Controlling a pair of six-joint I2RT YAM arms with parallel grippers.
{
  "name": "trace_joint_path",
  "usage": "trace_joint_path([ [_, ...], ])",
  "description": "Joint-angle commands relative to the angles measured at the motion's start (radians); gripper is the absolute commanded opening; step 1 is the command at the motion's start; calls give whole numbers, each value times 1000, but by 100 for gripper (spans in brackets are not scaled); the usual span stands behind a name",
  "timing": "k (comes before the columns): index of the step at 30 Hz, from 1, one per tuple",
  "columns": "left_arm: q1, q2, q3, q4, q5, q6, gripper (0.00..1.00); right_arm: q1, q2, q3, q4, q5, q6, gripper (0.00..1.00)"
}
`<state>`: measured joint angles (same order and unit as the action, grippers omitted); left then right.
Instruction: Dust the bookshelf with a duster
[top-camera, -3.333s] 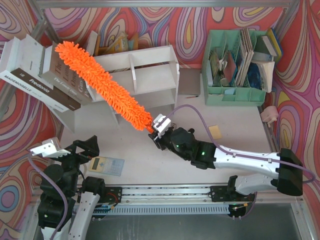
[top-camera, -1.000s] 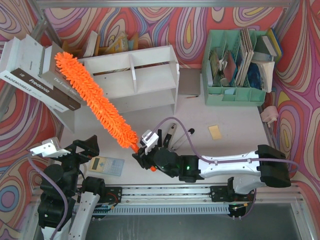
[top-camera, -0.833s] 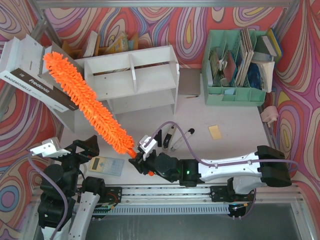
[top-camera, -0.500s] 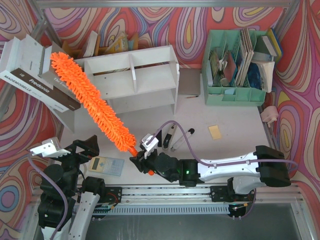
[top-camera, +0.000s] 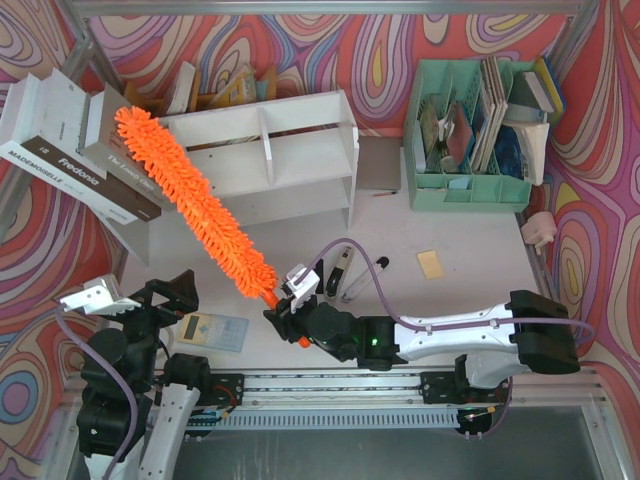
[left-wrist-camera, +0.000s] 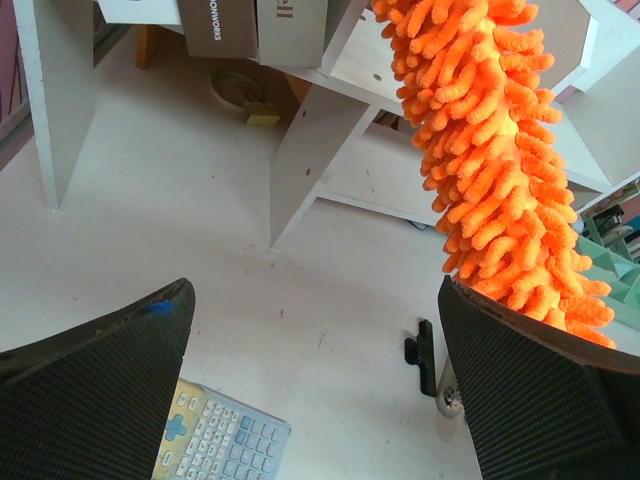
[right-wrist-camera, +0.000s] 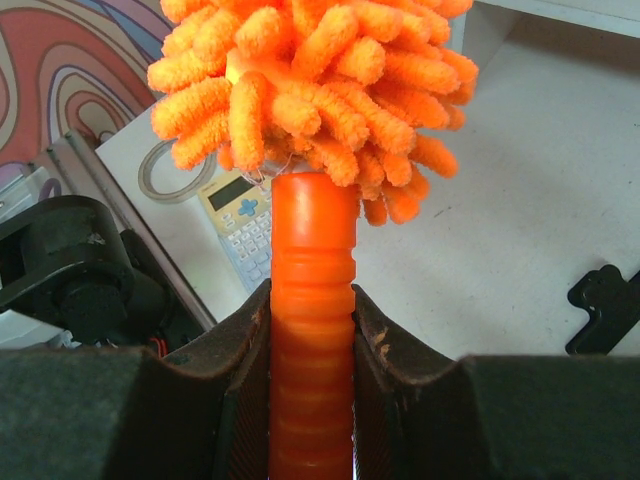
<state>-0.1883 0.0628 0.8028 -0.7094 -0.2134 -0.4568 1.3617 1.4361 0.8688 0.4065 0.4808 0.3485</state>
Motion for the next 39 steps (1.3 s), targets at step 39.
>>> trace_joint_path([
  [39, 24, -34, -13, 23, 3, -7, 98, -18, 113, 158, 4, -30, 16, 0],
])
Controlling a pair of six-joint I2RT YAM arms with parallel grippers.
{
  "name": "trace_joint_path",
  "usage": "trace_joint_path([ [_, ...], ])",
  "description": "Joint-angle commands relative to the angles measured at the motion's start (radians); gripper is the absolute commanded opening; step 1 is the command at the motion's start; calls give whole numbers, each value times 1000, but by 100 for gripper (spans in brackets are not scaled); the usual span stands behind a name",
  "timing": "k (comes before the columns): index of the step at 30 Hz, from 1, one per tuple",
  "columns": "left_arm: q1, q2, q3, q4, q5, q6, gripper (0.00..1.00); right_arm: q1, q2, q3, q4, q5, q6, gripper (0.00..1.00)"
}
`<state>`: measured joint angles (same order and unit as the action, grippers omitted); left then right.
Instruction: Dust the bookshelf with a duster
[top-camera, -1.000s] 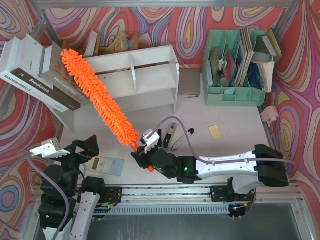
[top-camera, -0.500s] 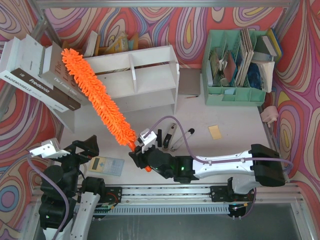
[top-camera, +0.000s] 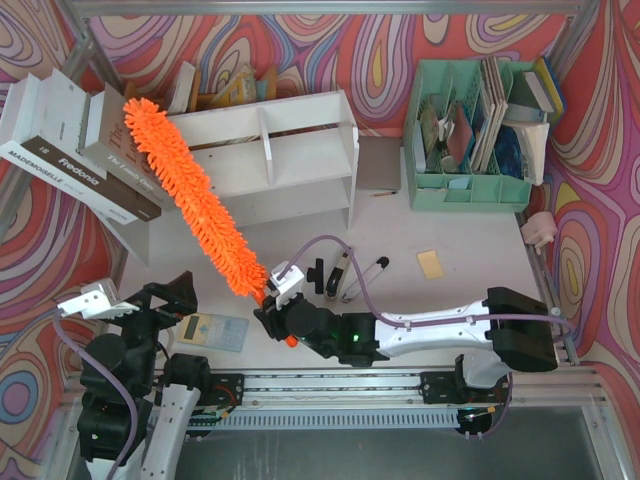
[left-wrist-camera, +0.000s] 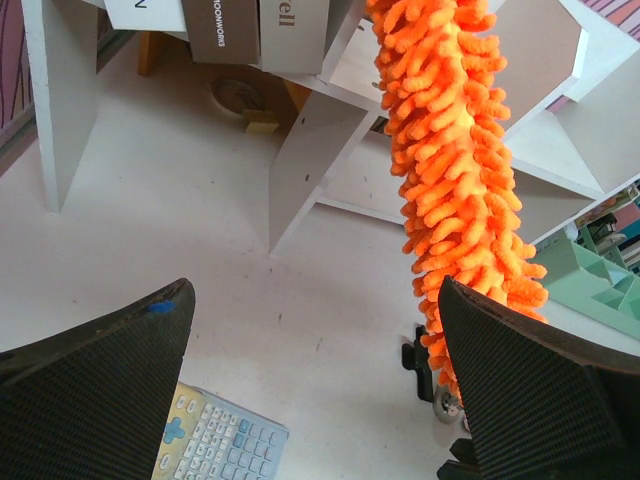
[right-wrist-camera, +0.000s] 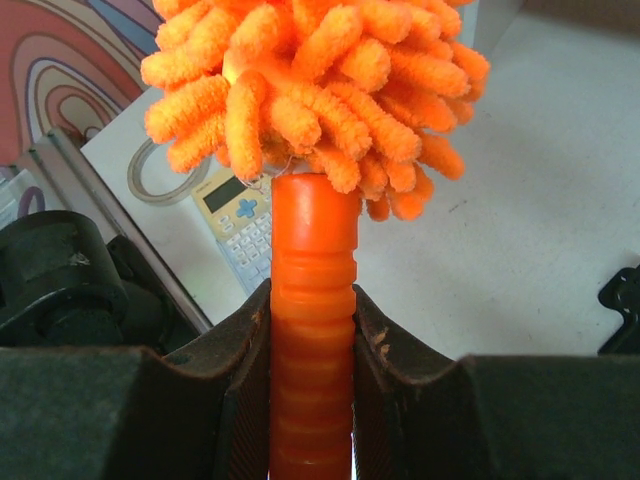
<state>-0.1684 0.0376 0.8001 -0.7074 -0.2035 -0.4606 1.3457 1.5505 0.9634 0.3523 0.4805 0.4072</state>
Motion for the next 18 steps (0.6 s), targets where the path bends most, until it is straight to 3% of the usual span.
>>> trace_joint_path([
  [1, 4, -8, -10, 21, -7, -3, 99, -2, -6, 66, 75, -43, -56, 0],
  [7, 4, 7, -10, 23, -2, -1, 98, 15, -25, 87, 118, -86, -109, 0],
  [18, 4, 17, -10, 24, -1, 0, 98, 8, -43, 67, -59, 135, 32, 0],
])
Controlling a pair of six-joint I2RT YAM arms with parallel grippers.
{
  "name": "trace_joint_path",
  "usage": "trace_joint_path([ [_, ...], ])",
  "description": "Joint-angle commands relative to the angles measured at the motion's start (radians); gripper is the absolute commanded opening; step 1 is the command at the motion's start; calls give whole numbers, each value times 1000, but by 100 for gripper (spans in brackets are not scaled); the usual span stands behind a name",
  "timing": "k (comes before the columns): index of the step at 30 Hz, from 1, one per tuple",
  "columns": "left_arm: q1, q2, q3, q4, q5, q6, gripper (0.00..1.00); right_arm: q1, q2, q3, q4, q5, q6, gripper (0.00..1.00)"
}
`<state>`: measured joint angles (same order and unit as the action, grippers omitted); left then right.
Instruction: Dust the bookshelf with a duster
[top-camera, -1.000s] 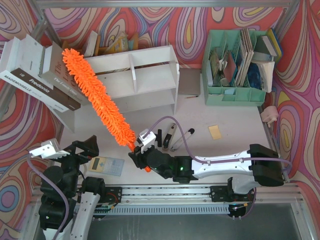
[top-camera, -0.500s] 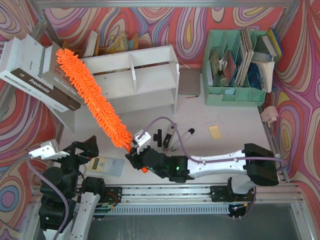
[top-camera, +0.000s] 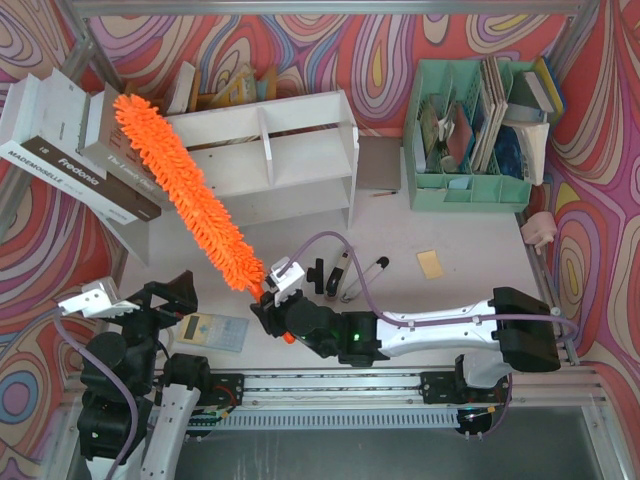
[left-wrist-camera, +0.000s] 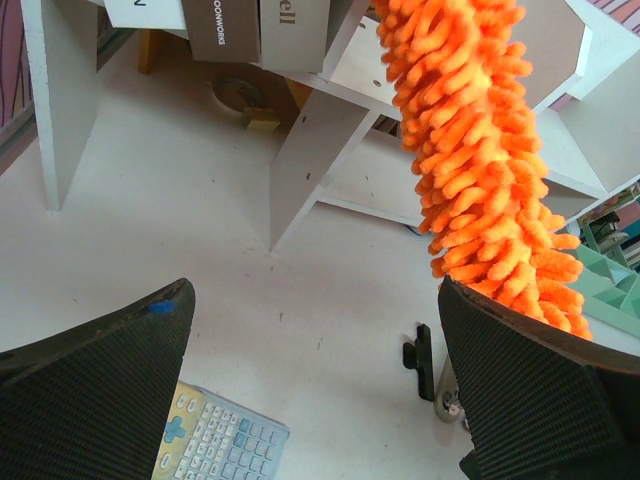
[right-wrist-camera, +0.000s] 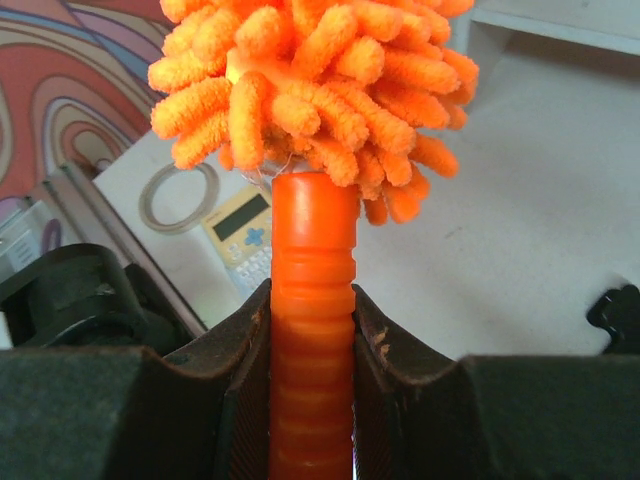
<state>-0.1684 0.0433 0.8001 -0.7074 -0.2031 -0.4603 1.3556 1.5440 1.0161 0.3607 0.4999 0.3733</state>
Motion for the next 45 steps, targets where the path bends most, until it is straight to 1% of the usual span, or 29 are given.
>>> trace_joint_path([
  [1, 4, 13, -9, 23, 0, 0, 99, -7, -39, 6, -74, 116, 77, 0],
  [5, 4, 11, -9, 23, -1, 0, 99, -11, -45, -17, -27, 64, 72, 0],
  [8, 4, 10, -9, 23, -1, 0, 99, -12, -28, 28, -53, 31, 46, 0],
  [14, 4, 9, -9, 22, -4, 0, 99, -10, -42, 73, -88, 54, 5, 0],
  [16, 4, 10, -9, 22, -2, 0, 99, -11, -38, 127, -183, 97, 37, 0],
  [21, 4, 12, -9, 23, -1, 0, 99, -12, 11, 319, -427, 175, 42, 0],
  [26, 4, 12, -9, 22, -2, 0, 99, -13, 67, 502, -637, 246, 2, 0],
  [28, 4, 12, -9, 22, -2, 0, 99, -12, 96, 576, -761, 277, -14, 0],
  [31, 4, 11, -8, 23, -4, 0, 98, -12, 135, 670, -901, 318, -15, 0],
  [34, 4, 11, -9, 22, -4, 0, 99, -12, 165, 748, -1020, 326, -3, 0],
  [38, 4, 10, -9, 22, -3, -1, 99, -12, 208, 856, -1150, 296, 12, 0],
  [42, 4, 10, -10, 23, -1, -1, 99, -12, 221, 947, -1217, 277, -15, 0],
  [45, 4, 14, -10, 25, 3, -1, 98, -12, 266, 1012, -1260, 282, -42, 0],
])
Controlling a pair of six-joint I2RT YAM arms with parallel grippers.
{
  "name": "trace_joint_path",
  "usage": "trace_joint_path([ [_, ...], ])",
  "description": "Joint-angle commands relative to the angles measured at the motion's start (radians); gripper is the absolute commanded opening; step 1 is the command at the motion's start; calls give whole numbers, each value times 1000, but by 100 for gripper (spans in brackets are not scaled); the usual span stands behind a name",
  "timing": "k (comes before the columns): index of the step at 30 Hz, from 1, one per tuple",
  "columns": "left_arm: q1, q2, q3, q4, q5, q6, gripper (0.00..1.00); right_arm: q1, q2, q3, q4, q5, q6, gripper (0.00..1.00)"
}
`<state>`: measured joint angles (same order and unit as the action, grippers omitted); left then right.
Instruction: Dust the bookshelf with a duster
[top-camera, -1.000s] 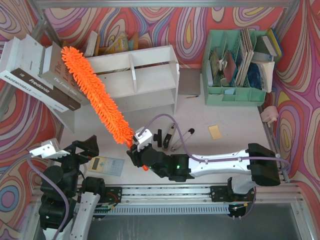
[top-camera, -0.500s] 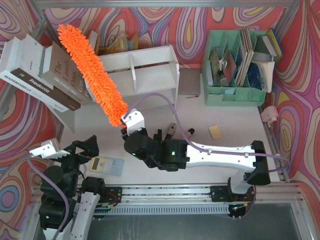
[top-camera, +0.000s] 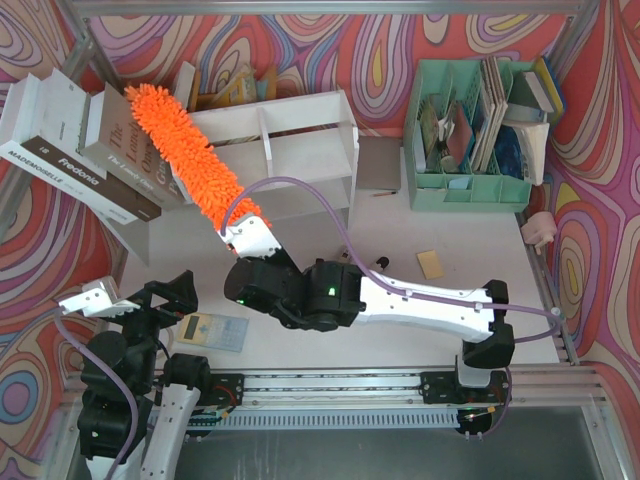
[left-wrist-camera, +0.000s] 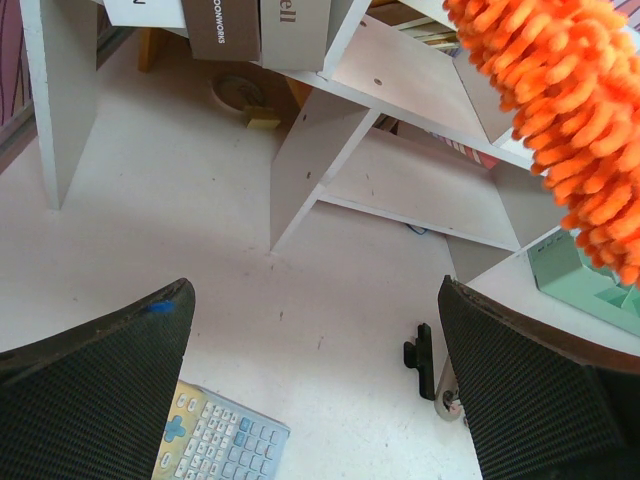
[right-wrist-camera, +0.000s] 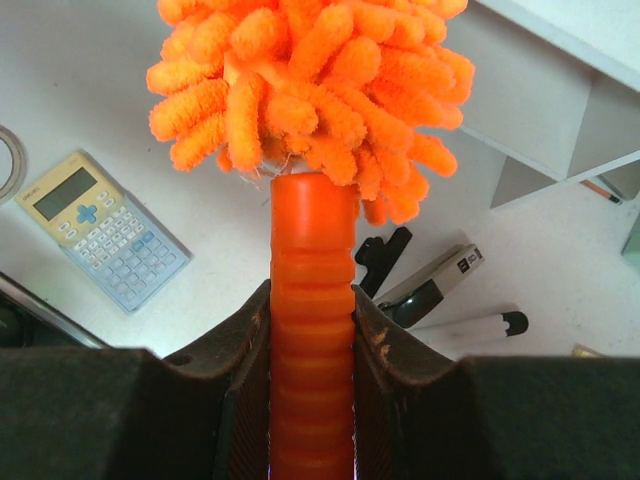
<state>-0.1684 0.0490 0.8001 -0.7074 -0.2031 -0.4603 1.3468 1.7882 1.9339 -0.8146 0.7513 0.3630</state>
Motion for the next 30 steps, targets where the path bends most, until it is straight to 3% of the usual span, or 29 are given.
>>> trace_joint_path([
  [1, 4, 8, -10, 25, 2, -1, 99, -3, 30, 120, -102, 33, -42, 0],
  [16, 4, 5, -10, 25, 1, -1, 99, -6, 77, 210, -237, 91, -77, 0],
  [30, 4, 3, -10, 25, 4, -1, 99, -63, -68, 140, -440, 325, 203, 0],
])
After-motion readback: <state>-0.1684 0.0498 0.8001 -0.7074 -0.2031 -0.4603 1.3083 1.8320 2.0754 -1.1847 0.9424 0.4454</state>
